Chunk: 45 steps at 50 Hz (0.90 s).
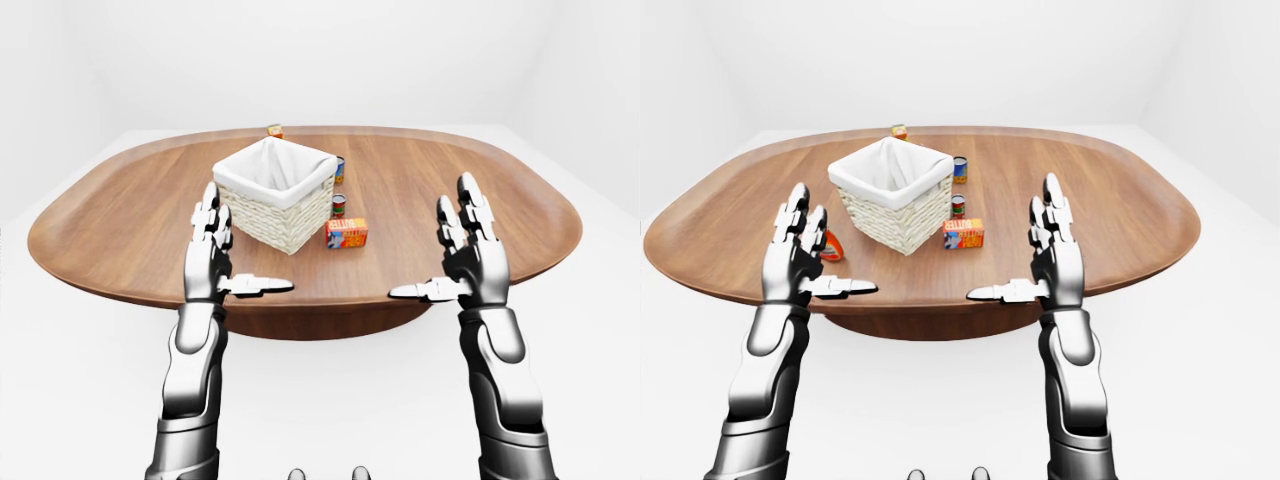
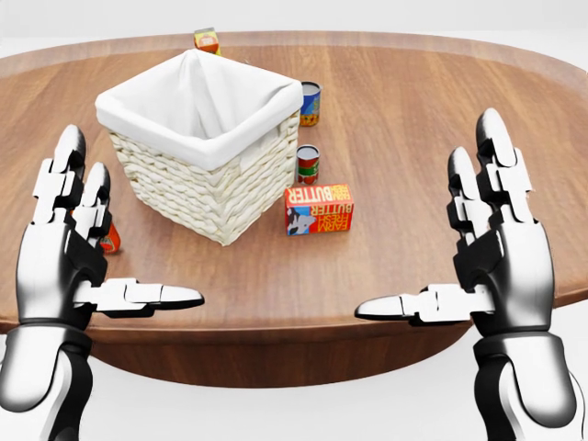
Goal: Pick up the butter and put it in the basket.
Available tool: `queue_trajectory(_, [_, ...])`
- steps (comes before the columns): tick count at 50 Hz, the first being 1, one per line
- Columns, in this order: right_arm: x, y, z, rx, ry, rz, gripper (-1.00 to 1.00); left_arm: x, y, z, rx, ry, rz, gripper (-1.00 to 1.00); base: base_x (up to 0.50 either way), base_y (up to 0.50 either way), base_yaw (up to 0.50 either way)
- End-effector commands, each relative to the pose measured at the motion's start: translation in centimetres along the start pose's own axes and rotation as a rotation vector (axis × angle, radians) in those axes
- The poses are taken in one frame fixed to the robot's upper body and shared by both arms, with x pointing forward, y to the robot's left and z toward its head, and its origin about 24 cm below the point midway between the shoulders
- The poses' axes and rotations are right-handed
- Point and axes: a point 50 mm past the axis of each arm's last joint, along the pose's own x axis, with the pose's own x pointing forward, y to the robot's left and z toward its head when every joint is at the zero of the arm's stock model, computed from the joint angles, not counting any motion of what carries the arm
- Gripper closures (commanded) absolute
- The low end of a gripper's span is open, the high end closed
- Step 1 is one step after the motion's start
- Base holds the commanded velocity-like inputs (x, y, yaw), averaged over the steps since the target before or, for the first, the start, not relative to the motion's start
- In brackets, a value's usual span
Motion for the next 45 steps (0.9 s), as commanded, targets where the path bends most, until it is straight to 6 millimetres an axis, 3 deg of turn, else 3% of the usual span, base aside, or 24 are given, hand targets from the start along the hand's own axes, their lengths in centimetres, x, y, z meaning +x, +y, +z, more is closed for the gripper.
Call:
queue_trajectory(1, [0.03, 0.30, 1.00, 0.018, -0.045, 0.014, -1.00, 0.01, -0.13, 0.60, -0.002, -0.026, -0.004, -1.00, 0.11, 0.49, 0.00])
queue_trajectory(18, [0.15, 0.82, 0.89, 0.031, -0.043, 0.021, -1.00, -0.06, -0.28, 0.48, -0.016, -0.021, -0.008, -1.00, 0.21, 0.49, 0.00])
queue_trajectory(45, [-0.32, 0.60, 0.99, 0.066, -0.045, 0.021, -1.00, -0.23, -0.34, -0.11, -0.024, 0.003, -0.009, -1.00, 0.47, 0.22, 0.00])
